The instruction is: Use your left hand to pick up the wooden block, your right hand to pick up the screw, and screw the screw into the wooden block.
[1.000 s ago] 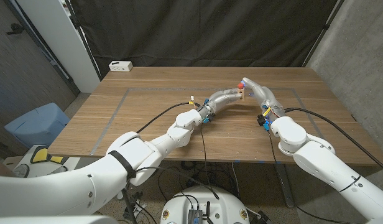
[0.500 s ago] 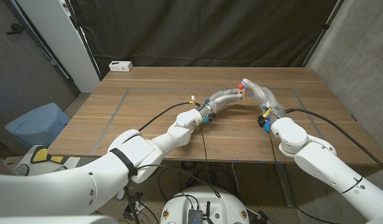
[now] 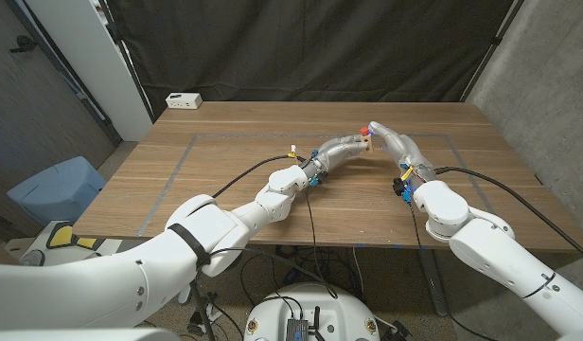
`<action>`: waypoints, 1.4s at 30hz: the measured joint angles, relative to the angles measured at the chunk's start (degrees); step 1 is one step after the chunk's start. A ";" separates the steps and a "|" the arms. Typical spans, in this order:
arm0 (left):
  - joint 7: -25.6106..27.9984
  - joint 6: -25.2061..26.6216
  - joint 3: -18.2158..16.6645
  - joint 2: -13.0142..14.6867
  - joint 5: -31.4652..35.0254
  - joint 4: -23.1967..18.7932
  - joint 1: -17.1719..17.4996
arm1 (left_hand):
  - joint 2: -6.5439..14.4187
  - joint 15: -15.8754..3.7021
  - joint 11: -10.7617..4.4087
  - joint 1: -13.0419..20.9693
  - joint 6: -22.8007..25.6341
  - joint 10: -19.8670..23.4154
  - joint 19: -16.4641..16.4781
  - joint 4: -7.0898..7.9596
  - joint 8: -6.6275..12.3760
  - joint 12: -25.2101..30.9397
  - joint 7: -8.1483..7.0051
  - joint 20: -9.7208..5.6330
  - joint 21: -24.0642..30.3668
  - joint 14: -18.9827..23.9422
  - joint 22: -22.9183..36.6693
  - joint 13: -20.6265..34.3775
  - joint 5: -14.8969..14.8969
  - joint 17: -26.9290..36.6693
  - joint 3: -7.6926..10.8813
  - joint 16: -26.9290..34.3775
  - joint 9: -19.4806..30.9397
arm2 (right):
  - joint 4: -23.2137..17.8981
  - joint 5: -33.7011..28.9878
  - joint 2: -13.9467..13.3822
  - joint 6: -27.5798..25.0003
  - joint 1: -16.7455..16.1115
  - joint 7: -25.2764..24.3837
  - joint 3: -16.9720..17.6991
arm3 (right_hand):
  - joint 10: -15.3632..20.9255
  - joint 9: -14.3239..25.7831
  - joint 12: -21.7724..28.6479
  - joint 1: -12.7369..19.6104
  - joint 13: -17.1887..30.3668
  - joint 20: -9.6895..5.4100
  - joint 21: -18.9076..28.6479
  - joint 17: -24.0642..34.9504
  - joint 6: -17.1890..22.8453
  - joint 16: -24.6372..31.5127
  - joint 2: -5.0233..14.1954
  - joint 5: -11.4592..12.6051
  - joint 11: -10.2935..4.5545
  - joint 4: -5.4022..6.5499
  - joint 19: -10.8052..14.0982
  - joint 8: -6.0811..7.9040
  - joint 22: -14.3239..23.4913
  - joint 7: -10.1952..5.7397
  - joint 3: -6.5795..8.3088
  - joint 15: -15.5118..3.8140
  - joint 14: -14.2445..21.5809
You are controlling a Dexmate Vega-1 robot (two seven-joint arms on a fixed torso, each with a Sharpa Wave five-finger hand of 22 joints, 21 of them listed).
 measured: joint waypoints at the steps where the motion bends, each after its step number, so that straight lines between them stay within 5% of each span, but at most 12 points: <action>1: -0.01 0.04 -0.01 -0.02 0.00 0.05 -0.02 | 0.07 0.00 0.00 -0.07 0.00 0.00 0.00 -0.01 0.00 0.00 0.00 0.00 0.00 0.00 0.00 0.00 0.11 0.00 -0.01 0.00 -0.01 | -0.09 0.00 -0.03 -0.12 -0.05 -0.04 0.00 | 0.00 0.00 0.00 0.00 0.00 0.00 0.00 0.00 0.00 0.00 0.00 0.00 0.00 0.00 0.00 0.00 0.00 0.00 0.00 0.00 0.00; 42: -0.27 0.77 -0.30 -0.25 0.01 0.80 -0.72 | -0.09 0.00 0.00 -0.66 -0.18 0.00 0.00 0.06 0.00 0.01 0.19 0.00 0.00 0.00 0.00 0.09 0.14 -0.01 0.07 0.00 0.02 | -2.53 -1.26 -0.67 -1.18 -1.17 -0.93 0.66 | 0.00 -0.02 0.00 0.00 0.00 0.20 0.00 0.00 0.65 0.00 0.00 0.00 0.00 0.00 -0.20 0.34 0.00 0.05 0.00 0.00 0.00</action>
